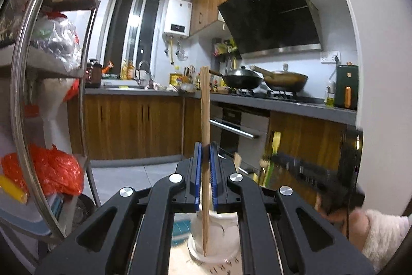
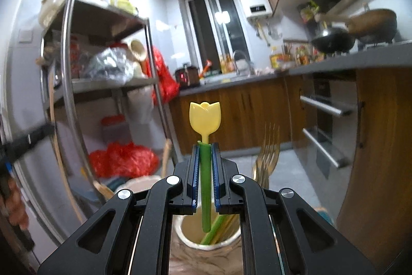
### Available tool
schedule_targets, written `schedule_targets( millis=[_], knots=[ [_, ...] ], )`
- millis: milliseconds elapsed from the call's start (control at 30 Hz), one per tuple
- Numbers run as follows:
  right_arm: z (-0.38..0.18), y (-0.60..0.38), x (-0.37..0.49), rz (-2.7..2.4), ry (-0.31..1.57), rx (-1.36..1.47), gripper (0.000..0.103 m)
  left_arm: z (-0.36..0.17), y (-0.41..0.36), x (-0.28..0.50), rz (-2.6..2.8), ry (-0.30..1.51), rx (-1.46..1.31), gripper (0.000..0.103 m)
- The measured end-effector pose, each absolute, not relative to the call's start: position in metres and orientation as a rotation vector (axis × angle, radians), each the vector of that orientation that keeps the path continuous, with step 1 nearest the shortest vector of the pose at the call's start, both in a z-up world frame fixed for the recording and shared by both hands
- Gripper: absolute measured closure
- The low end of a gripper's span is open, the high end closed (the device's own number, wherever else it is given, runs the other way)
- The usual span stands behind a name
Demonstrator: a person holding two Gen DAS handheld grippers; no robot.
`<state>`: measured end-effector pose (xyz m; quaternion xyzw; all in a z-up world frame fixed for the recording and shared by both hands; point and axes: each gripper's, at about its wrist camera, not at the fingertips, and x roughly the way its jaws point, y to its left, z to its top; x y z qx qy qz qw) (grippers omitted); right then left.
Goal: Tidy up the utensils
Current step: 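Lift chopstick toward tall cup with left tool while right tool carries green utensil toward short cup, then drop chopstick in tall cup with left tool while right tool drops green utensil in short cup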
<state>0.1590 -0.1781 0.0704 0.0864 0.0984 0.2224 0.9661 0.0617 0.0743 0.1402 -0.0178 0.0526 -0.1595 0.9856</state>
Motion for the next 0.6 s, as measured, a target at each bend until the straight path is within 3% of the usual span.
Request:
schedule_targets(
  millis=[367, 600],
  knots=[
    [0.048, -0.172, 0.169, 0.452, 0.304, 0.115, 0.093, 0.154, 0.045, 0.108, -0.307, 0.064, -0.067, 0.097],
    [0.040, -0.169, 0.170, 0.454, 0.344, 0.099, 0.093, 0.116, 0.031, 0.132, -0.311, 0.192, -0.072, 0.097]
  ],
)
